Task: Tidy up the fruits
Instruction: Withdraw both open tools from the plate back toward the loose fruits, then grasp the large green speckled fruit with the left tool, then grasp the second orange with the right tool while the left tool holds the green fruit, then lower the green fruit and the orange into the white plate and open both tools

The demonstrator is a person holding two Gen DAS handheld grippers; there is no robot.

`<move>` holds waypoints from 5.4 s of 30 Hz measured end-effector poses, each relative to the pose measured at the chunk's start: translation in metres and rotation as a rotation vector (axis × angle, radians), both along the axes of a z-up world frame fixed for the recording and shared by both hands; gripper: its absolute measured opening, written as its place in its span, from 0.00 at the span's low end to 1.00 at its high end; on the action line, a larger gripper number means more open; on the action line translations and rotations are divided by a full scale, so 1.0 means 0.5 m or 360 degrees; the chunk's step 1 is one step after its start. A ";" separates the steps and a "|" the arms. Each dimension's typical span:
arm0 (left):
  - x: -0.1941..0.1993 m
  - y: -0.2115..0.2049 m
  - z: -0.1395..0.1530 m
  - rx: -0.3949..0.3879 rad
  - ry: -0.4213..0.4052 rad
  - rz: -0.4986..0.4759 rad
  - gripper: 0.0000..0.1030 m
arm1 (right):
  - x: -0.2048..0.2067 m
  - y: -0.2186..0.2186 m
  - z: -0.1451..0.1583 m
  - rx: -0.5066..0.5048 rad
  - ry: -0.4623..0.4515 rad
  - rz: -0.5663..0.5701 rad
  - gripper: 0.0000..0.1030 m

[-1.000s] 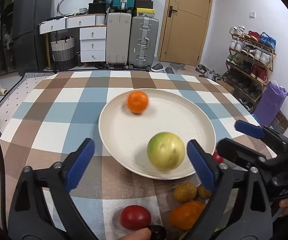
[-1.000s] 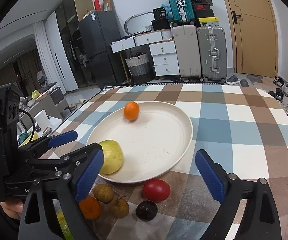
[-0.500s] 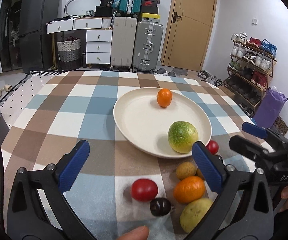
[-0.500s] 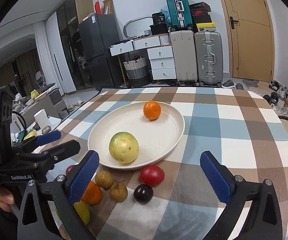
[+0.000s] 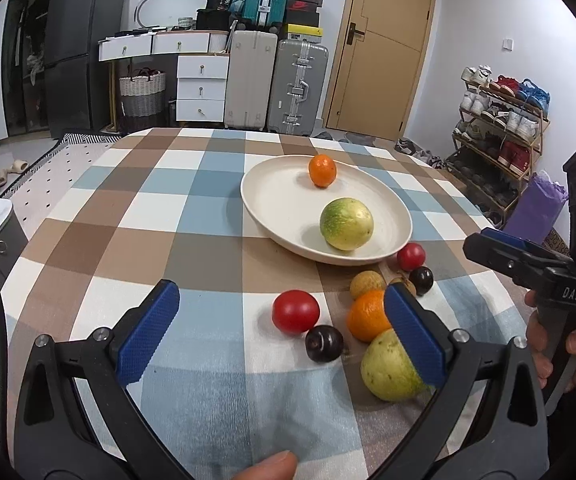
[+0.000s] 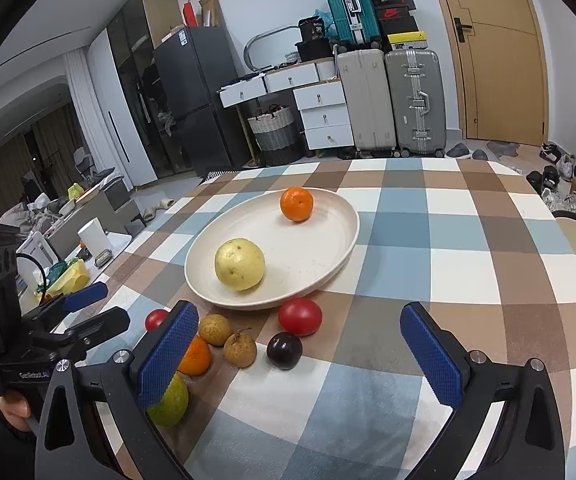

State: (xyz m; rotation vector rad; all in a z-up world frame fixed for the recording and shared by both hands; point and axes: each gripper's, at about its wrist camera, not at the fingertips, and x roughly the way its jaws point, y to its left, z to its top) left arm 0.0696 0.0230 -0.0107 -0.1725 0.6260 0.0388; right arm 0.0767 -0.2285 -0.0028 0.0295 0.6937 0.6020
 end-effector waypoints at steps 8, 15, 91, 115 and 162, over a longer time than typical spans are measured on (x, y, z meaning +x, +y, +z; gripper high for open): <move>-0.044 -0.046 0.001 0.0038 0.0030 -0.0074 0.99 | -0.012 0.026 -0.011 -0.0078 0.0013 0.0087 1.00; -0.067 -0.077 0.000 0.0048 0.0054 -0.0115 0.99 | -0.018 0.039 -0.018 -0.0132 0.0042 0.0145 1.00; -0.005 0.013 -0.016 -0.0130 0.0088 -0.0150 0.47 | -0.071 0.155 -0.039 -0.0162 0.0118 0.0574 0.59; -0.001 0.008 -0.017 -0.0119 0.0095 -0.0151 0.47 | -0.074 0.182 -0.046 -0.0277 0.0049 0.0543 0.37; 0.207 -0.002 0.034 0.0009 -0.0001 -0.0152 0.47 | 0.081 0.064 0.039 0.0054 0.0028 0.0058 0.37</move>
